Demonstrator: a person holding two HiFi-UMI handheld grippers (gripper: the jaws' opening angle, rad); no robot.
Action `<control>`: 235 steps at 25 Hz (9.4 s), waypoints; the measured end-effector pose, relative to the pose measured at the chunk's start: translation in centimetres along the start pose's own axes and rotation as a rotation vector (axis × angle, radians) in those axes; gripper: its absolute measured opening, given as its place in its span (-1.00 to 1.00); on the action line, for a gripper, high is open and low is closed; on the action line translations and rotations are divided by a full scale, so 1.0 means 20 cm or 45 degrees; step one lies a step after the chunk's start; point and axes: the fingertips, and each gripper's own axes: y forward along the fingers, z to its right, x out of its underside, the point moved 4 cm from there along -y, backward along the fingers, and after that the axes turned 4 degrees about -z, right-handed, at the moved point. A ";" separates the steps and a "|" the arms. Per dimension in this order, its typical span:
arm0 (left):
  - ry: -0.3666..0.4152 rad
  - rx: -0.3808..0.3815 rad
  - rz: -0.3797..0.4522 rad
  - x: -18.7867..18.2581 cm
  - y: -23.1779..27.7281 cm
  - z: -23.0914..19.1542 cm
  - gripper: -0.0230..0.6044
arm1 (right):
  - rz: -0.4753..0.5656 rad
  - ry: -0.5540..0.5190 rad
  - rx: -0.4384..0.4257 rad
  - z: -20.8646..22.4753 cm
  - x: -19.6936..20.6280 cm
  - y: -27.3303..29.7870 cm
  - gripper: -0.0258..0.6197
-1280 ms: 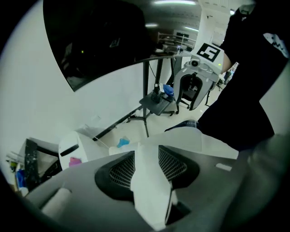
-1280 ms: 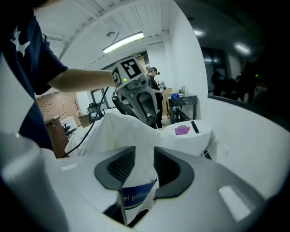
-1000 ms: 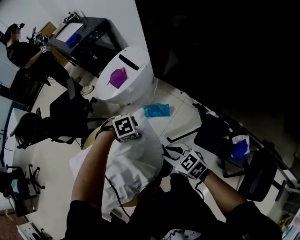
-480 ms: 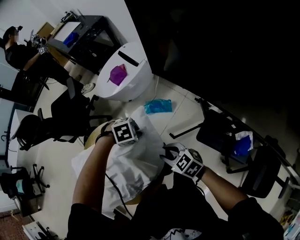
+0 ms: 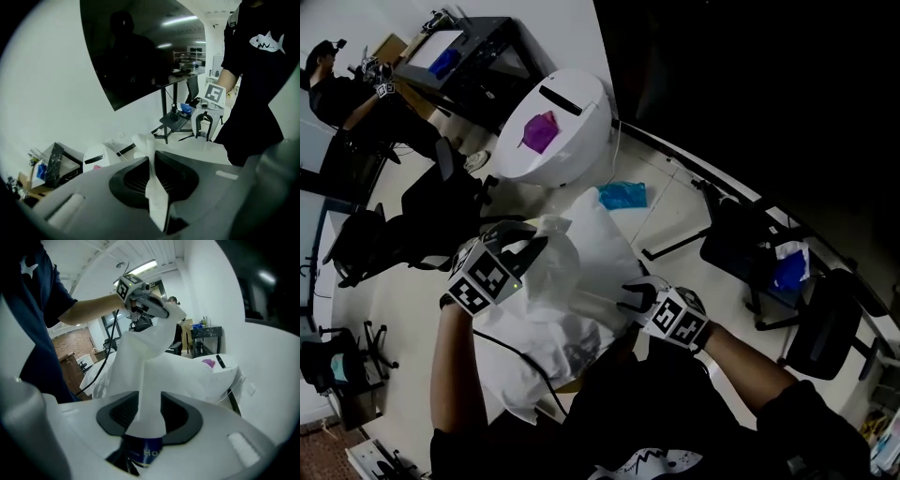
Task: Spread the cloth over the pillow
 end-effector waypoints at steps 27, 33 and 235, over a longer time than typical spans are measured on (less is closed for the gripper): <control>-0.552 -0.426 0.067 1.14 -0.78 0.70 -0.88 | -0.034 -0.537 -0.043 -0.81 -0.43 0.07 -0.89; -0.637 -0.410 -0.023 1.38 -0.77 0.84 -0.88 | -0.141 -0.524 -0.153 -0.93 -0.34 0.30 -0.88; 0.199 0.118 -0.678 0.39 1.47 -0.56 -0.26 | -0.216 0.559 0.218 0.47 0.72 -0.26 -0.61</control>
